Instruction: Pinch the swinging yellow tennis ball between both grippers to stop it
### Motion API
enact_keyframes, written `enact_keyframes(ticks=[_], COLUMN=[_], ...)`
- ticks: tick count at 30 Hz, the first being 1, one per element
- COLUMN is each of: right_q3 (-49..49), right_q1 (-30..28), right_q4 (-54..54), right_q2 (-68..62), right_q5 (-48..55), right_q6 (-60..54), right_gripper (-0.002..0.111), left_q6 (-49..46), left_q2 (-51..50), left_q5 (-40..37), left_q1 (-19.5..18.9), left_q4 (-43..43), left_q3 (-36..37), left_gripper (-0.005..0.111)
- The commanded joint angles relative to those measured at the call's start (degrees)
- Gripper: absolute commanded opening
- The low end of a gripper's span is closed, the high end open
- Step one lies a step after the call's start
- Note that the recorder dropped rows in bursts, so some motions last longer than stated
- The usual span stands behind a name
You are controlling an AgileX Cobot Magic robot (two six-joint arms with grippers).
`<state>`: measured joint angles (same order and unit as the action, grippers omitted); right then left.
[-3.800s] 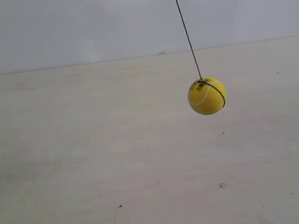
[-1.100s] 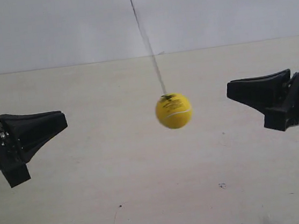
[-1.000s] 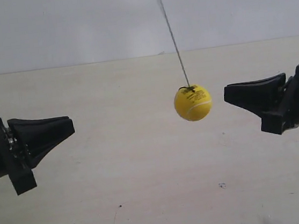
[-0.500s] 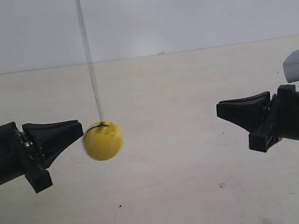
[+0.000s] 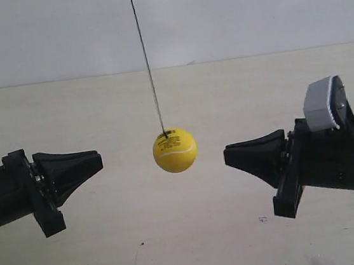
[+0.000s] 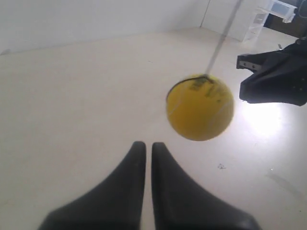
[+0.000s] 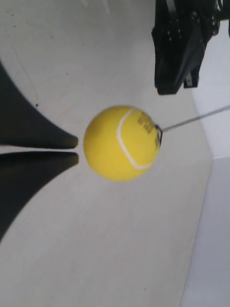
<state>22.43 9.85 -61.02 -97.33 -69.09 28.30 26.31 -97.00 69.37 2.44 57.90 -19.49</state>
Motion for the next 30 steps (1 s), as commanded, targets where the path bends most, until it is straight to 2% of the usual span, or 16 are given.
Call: enact_keyframes(ticks=[1, 3, 6, 10, 30], right_q3=[1.38, 1.59, 1.68, 1.68, 1.68], right_q1=[4.27, 5.37, 6.32, 6.70, 6.70], right_q4=[0.62, 0.62, 0.62, 0.62, 2.18], right_q2=[-0.03, -0.03, -0.03, -0.03, -0.03], right_q5=[1.50, 1.61, 1.61, 1.61, 1.61], right_q6=[-1.14, -0.80, -0.80, -0.80, -2.37], right_gripper=[0.000, 0.000, 0.000, 0.000, 0.000], left_q6=[-0.27, -0.17, -0.56, -5.61, -5.60], left_q2=[-0.16, -0.29, -1.03, -1.40, -1.40], left_q5=[0.59, 0.59, 0.59, 0.59, 0.59], left_q1=[0.26, 0.39, 3.11, 6.08, 6.06], left_q4=[2.55, 3.44, 3.49, -0.01, -0.29], left_q3=[-0.27, -0.27, -0.27, -0.27, -0.27], left_gripper=[0.005, 0.005, 0.005, 0.005, 0.005])
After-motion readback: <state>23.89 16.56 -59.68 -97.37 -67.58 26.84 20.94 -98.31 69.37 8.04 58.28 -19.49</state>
